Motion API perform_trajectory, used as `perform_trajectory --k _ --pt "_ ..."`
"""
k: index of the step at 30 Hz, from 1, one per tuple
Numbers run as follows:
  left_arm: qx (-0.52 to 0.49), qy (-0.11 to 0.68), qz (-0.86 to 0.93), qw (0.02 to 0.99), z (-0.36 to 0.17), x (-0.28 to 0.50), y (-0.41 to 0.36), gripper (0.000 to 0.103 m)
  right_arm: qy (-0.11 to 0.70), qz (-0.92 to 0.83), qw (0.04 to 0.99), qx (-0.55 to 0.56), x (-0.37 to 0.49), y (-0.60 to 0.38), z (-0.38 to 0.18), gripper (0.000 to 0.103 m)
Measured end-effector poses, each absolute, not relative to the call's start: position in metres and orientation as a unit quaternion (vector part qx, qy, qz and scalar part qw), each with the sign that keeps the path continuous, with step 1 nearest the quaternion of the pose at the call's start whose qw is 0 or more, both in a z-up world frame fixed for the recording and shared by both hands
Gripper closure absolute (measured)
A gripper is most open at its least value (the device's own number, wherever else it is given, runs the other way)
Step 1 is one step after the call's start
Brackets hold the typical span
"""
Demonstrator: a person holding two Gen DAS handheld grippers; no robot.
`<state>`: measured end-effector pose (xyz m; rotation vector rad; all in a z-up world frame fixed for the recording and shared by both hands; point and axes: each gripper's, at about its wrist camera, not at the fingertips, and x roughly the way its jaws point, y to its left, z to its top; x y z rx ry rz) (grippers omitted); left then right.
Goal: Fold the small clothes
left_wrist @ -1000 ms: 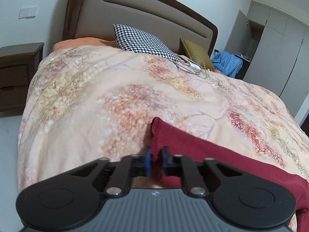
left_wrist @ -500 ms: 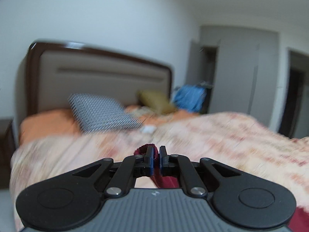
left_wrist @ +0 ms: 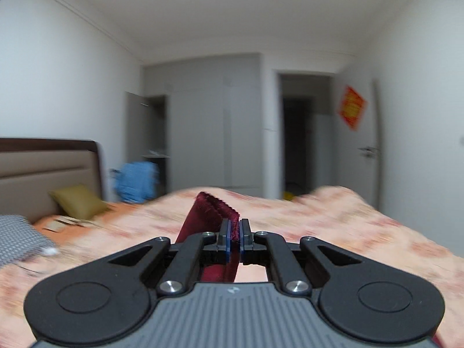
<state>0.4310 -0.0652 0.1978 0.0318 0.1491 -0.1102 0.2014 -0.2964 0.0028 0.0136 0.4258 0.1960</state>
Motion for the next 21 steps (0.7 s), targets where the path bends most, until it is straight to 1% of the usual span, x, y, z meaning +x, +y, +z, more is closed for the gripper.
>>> perform_trajectory --k 3,6,8,13,16,17,19,20,21 --pt "0.008 0.09 -0.09 0.992 0.164 0.442 -0.114 0.097 0.217 0.084 0.972 0.013 0.196 -0.308 0.0 0.001" --pt "-0.018 0.136 -0.122 0.983 0.123 0.458 -0.147 0.097 0.224 0.07 0.972 0.018 0.192 -0.321 -0.003 0.001" --pt "-0.014 0.158 -0.135 0.978 0.097 0.464 -0.169 0.097 0.23 0.061 0.971 0.018 0.19 -0.327 -0.005 0.001" --pt "-0.008 0.218 -0.171 0.961 0.035 0.468 -0.185 0.097 0.244 0.048 0.968 0.025 0.186 -0.337 -0.014 0.001" --pt "-0.022 0.26 -0.196 0.945 0.017 0.475 -0.186 0.096 0.25 0.045 0.967 0.032 0.187 -0.338 -0.018 0.001" --pt "-0.029 0.266 -0.202 0.942 0.016 0.471 -0.185 0.093 0.252 0.045 0.966 0.033 0.188 -0.338 -0.019 0.001" --pt "-0.033 0.266 -0.216 0.939 0.014 0.464 -0.178 0.072 0.254 0.046 0.965 0.034 0.19 -0.336 -0.02 0.001" --pt "-0.033 0.263 -0.219 0.939 0.017 0.46 -0.174 0.045 0.256 0.047 0.965 0.035 0.191 -0.336 -0.021 0.001" --pt "-0.035 0.259 -0.221 0.939 0.021 0.454 -0.169 0.032 0.257 0.048 0.965 0.036 0.192 -0.335 -0.021 0.001"
